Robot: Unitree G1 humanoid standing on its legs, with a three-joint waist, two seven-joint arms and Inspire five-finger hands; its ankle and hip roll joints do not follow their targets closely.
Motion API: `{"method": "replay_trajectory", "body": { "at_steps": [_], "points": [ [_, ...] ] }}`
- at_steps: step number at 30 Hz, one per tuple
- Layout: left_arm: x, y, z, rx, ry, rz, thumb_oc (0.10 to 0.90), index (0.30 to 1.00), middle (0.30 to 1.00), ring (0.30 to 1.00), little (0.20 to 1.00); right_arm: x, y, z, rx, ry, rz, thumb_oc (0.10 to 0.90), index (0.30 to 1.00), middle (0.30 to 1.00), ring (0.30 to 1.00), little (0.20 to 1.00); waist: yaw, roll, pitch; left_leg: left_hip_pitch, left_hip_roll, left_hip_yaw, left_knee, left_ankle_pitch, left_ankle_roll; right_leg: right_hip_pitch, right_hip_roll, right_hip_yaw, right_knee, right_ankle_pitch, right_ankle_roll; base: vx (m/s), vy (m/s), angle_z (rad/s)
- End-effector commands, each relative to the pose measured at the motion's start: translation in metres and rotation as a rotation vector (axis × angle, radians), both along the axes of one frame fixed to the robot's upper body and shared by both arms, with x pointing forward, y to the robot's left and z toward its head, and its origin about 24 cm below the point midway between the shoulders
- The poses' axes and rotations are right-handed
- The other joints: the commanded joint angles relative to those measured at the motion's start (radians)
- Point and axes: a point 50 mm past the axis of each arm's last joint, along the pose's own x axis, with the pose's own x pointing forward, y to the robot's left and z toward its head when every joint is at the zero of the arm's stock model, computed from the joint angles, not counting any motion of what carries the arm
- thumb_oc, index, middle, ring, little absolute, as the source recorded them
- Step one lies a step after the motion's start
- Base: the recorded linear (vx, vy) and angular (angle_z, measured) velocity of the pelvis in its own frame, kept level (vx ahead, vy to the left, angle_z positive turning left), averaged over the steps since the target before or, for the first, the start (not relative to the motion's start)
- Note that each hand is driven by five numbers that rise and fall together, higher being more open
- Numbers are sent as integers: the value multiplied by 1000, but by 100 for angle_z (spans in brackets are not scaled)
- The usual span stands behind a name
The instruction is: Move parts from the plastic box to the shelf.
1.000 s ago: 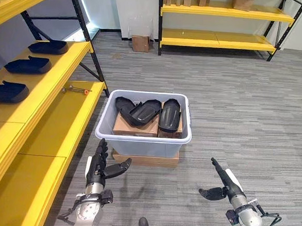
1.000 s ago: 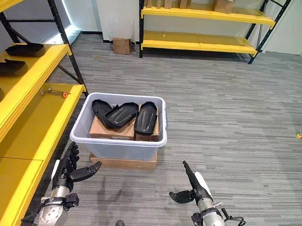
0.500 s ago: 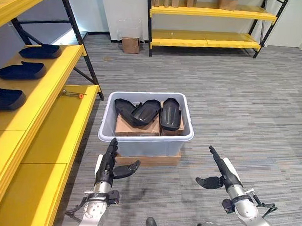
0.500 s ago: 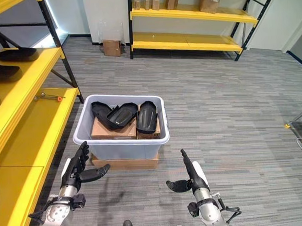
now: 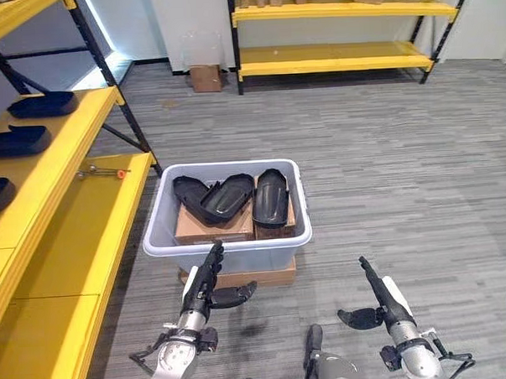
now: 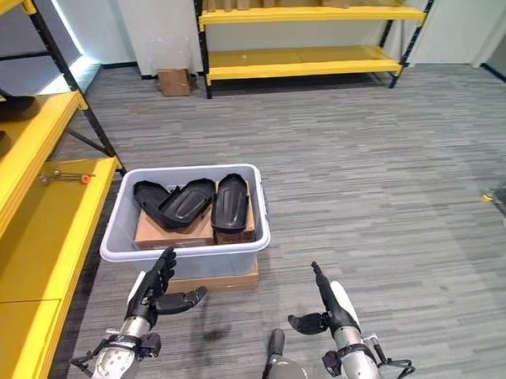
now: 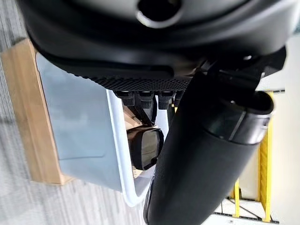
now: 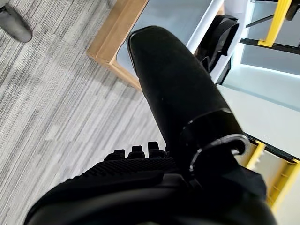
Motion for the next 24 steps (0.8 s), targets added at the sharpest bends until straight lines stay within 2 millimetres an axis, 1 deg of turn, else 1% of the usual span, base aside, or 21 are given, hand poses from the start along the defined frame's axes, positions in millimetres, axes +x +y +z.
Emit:
{"method": "replay_trajectory", "body": {
  "at_steps": [1,5,8,10,11,12,14,16,17,18,19,21,24],
  "points": [
    [20,3,41,-43,-198,-1,900,1000,1000,1000,1000,33,3,38,-36,-219,68,900,1000,1000,1000,1000,3,-13,-73,51,-57,19,118,-170,24,13,32,-24,-27,53,-30,304,-56,-11],
    [15,7,34,-55,-152,-8,900,1000,1000,1000,1000,34,6,43,-40,-259,101,900,1000,1000,1000,1000,2,-6,-82,52,-37,40,136,-186,20,13,37,-38,30,-7,-62,270,-88,-8],
    [12,5,31,-70,-149,-10,900,1000,1000,1000,1000,34,3,47,-54,-273,100,900,1000,1000,1000,1000,-4,-4,-89,55,-31,44,144,-199,18,8,46,-40,43,-31,-77,195,-92,-1],
    [11,4,31,-77,-158,-16,900,1000,1000,1000,1000,34,3,49,-67,-282,102,900,1000,1000,1000,1000,-7,-2,-94,54,-26,46,150,-196,13,11,61,-45,37,-44,-90,166,-114,0],
    [11,2,31,-82,-165,-28,900,1000,1000,1000,1000,34,2,49,-71,-287,104,900,1000,1000,1000,1000,-7,0,-100,51,-18,48,160,-177,3,18,76,-50,25,-54,-103,157,-129,3],
    [11,2,32,-84,-168,-31,900,1000,1000,1000,1000,34,2,50,-71,-289,104,900,1000,1000,1000,1000,-7,1,-102,50,-16,49,163,-171,0,20,79,-52,22,-56,-106,180,-155,3],
    [12,-1,32,-93,-179,-45,900,1000,1000,1000,1000,33,2,50,-88,-297,118,900,1000,1000,1000,1000,-10,7,-113,44,-3,55,187,-125,-22,35,99,-59,4,-75,-126,176,-144,1],
    [13,-2,33,-101,-181,-45,900,1000,1000,1000,1000,32,1,51,-96,-302,124,900,1000,1000,1000,1000,-11,13,-120,39,6,57,206,-95,-37,44,112,-60,0,-91,-141,153,-121,3],
    [13,-1,32,-109,-179,-38,900,1000,1000,1000,1000,32,1,51,-97,-303,123,900,1000,1000,1000,1000,-11,17,-125,30,15,58,227,-71,-48,52,122,-58,-2,-106,-154,114,-93,1],
    [13,-1,32,-110,-179,-36,900,1000,1000,1000,1000,32,1,51,-96,-304,123,900,1000,1000,1000,1000,-11,18,-126,27,18,58,236,-62,-53,54,125,-57,-2,-112,-159,185,-152,-3],
    [15,0,32,-105,-181,-27,900,1000,1000,1000,1000,33,0,52,-95,-306,121,900,1000,1000,1000,1000,-12,21,-131,10,27,56,273,-37,-66,62,139,-49,3,-134,-175,183,-156,-7],
    [17,2,32,-101,-185,-10,900,1000,1000,1000,1000,33,1,53,-104,-315,129,900,1000,1000,1000,1000,-15,23,-133,-12,41,55,331,-13,-80,68,152,-36,19,-165,-195,195,-169,-9],
    [19,5,33,-98,-193,10,900,1000,1000,1000,1000,33,0,55,-111,-321,135,900,1000,1000,1000,1000,-21,25,-138,-29,55,55,406,13,-98,71,166,-24,30,-194,-216,143,-131,-12]
  ]
}}
